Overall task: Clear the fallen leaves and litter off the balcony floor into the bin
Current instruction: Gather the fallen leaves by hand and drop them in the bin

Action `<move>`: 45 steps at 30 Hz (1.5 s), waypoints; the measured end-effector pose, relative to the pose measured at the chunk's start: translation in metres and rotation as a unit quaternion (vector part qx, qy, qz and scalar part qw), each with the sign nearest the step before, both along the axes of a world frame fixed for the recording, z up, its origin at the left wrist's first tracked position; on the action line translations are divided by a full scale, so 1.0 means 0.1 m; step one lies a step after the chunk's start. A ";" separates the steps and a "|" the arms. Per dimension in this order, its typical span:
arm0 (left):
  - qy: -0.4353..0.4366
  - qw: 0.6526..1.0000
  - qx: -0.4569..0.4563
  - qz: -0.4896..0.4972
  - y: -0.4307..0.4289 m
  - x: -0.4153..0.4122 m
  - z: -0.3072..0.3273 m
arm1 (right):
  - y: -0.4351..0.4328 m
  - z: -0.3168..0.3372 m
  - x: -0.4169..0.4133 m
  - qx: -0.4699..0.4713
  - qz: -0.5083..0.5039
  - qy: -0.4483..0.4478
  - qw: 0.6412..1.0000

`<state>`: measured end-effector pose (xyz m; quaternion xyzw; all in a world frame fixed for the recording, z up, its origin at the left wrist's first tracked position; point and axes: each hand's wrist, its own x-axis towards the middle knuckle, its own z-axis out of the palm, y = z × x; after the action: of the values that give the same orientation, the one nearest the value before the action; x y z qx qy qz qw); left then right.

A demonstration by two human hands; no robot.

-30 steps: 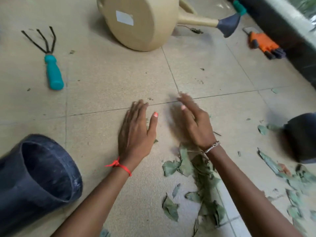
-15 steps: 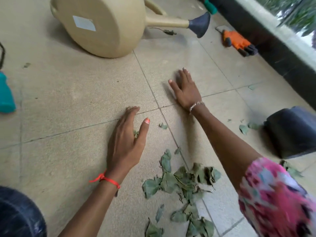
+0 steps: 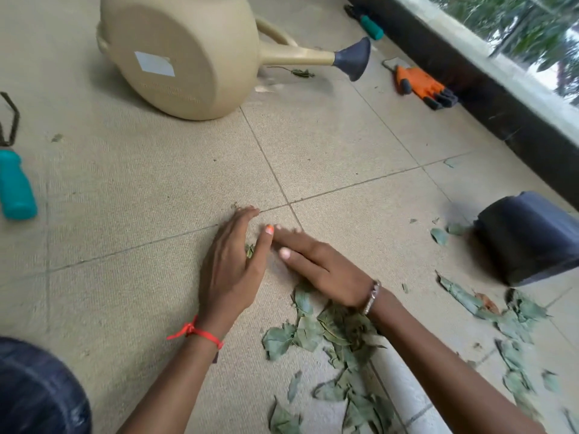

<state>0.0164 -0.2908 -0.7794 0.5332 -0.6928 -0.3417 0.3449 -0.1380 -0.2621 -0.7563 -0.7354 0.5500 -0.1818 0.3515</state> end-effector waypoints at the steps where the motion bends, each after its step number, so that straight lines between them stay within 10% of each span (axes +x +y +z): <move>1: 0.000 1.000 0.000 -0.005 0.01 0.00 0.00 | 0.06 0.02 -0.03 0.009 -0.021 -0.042 0.999; 13: -0.001 1.000 0.003 0.002 -0.20 -0.12 0.07 | -0.44 -0.22 -0.33 -0.087 -0.159 0.254 0.950; 24: -0.250 0.953 -0.033 -0.165 -1.57 -0.64 0.14 | -0.44 -0.19 -0.35 -0.115 -0.213 0.168 0.956; 36: -0.212 0.968 -0.076 -0.110 -1.85 -0.54 0.00 | -1.64 -0.15 -0.51 -0.226 -0.289 0.150 0.918; 45: -0.236 0.963 -0.081 -0.103 -1.88 -0.54 -0.04 | -3.29 -0.22 -0.89 -0.101 -0.275 0.233 0.927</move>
<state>-0.0375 -0.4792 -0.7832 0.4947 -0.8310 -0.1832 0.1765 -0.2271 -0.5910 -0.7782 -0.6087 0.7757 -0.1493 0.0740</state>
